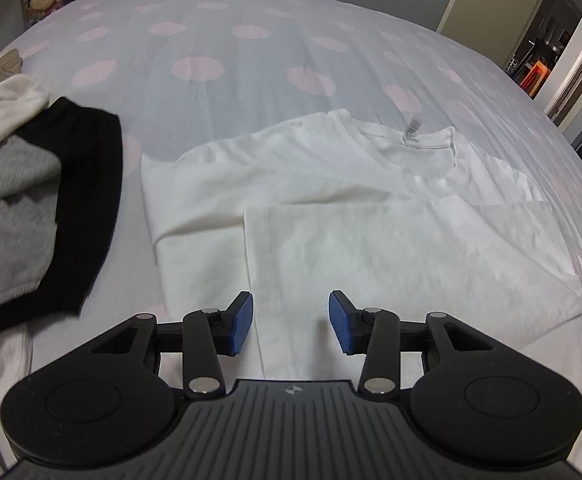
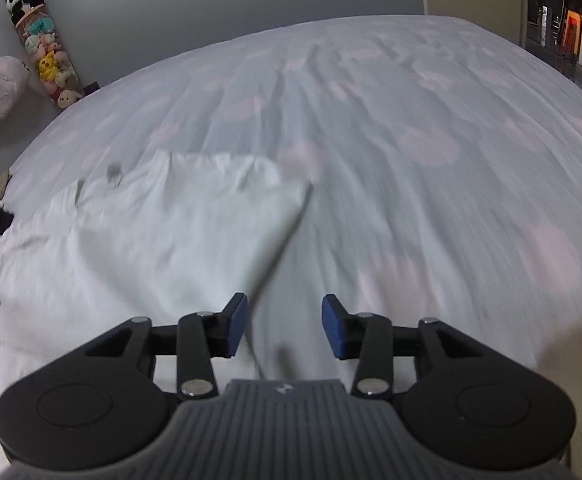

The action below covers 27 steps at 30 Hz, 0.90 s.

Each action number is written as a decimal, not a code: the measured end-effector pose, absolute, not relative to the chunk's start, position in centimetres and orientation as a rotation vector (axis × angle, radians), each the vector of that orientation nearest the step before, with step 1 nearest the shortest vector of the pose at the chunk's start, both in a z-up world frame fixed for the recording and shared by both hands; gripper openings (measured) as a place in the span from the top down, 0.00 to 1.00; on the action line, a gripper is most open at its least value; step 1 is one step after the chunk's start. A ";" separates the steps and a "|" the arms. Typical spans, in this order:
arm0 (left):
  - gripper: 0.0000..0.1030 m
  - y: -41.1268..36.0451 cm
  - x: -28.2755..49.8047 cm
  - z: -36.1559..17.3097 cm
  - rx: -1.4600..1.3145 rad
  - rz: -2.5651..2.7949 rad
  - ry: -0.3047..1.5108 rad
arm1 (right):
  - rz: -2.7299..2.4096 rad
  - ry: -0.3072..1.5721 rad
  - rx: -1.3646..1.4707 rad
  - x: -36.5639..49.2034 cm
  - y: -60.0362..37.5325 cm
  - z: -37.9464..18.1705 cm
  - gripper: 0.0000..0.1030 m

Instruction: Fold clothes

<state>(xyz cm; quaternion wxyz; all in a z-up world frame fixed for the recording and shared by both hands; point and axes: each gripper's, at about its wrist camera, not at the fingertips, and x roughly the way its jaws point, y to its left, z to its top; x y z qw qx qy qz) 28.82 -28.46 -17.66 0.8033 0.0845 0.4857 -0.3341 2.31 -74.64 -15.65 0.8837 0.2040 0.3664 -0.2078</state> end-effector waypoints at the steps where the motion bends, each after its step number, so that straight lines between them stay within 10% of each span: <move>1: 0.61 -28.7 29.0 -17.7 0.182 -0.715 1.040 | -0.435 0.759 0.428 3.3 -75.2 -15.7 0.56; 15: 0.60 -29.4 30.7 -19.3 0.167 -0.728 1.048 | -0.510 0.765 0.566 12.5 -81.7 -17.4 0.59; 21: 0.60 -29.2 30.7 -19.4 0.153 -0.731 1.041 | -0.526 0.781 0.551 12.7 -80.8 -18.3 0.98; 27: 0.60 -29.5 30.7 -19.4 0.169 -0.734 1.037 | -0.605 0.750 0.394 13.5 -80.6 -17.5 0.98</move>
